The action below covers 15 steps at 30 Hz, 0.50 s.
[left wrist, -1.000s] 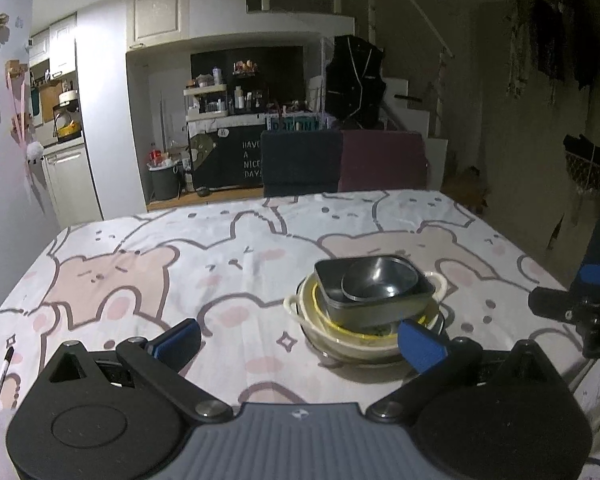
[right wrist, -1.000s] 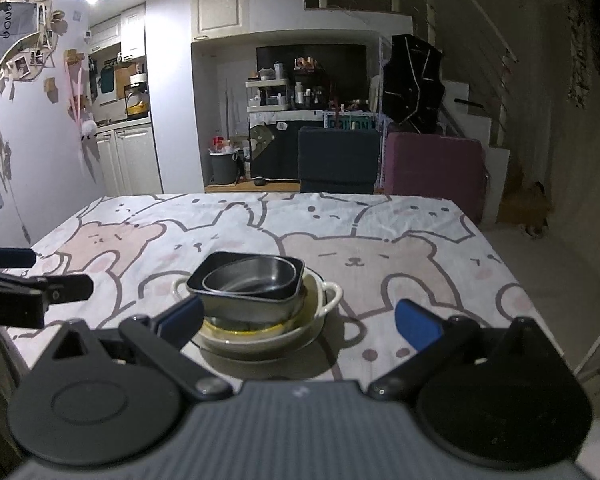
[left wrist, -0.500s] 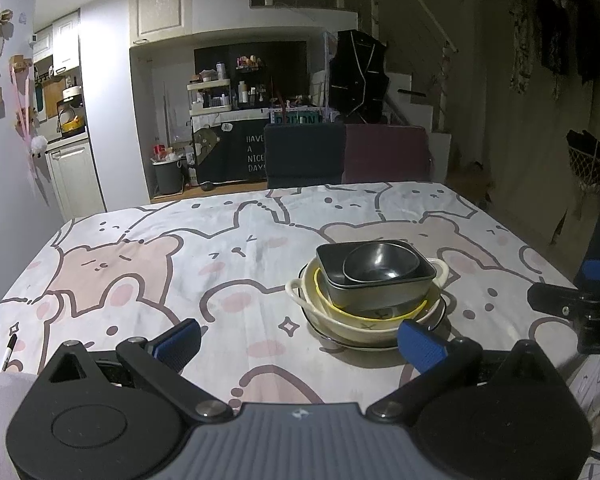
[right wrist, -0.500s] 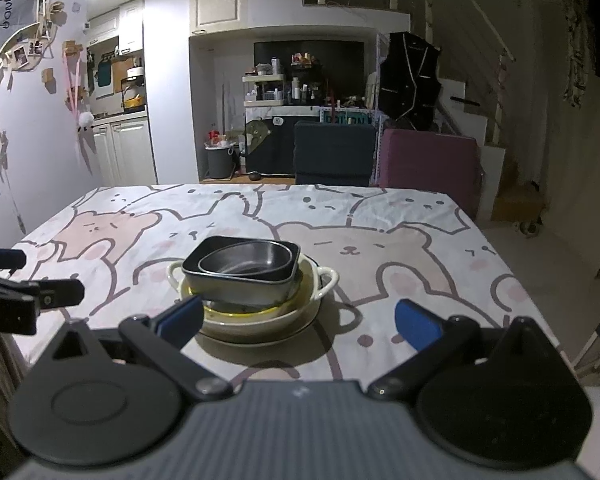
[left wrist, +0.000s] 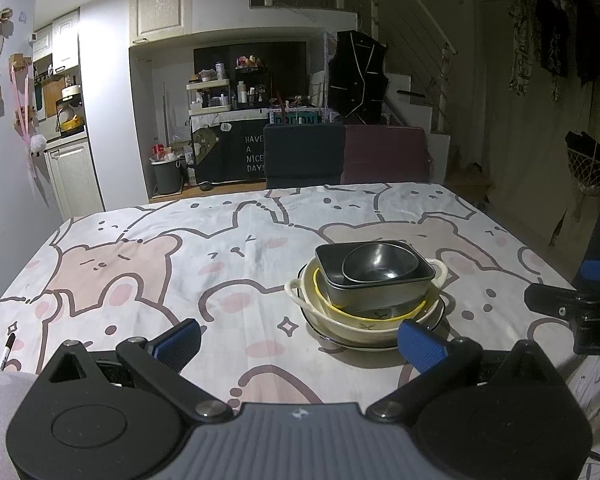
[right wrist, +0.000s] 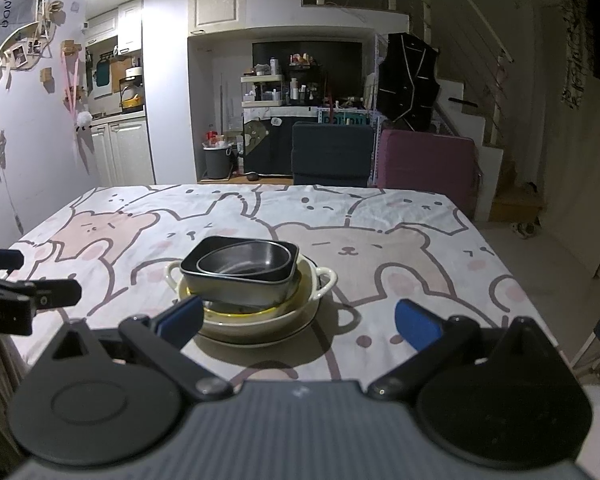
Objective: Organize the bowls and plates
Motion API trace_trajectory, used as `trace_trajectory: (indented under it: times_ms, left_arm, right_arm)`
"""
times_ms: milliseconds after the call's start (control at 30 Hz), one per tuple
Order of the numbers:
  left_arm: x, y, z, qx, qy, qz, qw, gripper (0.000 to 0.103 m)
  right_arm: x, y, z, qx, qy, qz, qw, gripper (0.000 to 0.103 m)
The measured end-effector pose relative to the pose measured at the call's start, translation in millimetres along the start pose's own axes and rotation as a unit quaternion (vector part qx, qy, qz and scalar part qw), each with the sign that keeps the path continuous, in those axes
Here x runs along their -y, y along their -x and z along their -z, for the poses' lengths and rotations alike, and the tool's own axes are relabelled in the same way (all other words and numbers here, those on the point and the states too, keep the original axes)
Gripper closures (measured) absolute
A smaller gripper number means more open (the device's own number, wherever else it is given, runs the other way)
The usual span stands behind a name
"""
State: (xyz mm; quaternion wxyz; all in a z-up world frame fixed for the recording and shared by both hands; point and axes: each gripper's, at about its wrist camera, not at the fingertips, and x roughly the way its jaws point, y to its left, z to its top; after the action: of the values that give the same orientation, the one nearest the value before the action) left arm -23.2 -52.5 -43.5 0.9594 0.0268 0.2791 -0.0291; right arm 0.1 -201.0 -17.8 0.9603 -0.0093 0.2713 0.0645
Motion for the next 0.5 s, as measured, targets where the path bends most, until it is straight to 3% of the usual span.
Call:
trace_trajectory:
  times_ms: [500]
  left_arm:
    - [0.1, -0.3, 0.2, -0.001, 0.0, 0.0, 1.0, 0.0]
  right_arm:
    - [0.0, -0.5, 0.0, 0.0, 0.001, 0.0, 1.0, 0.0]
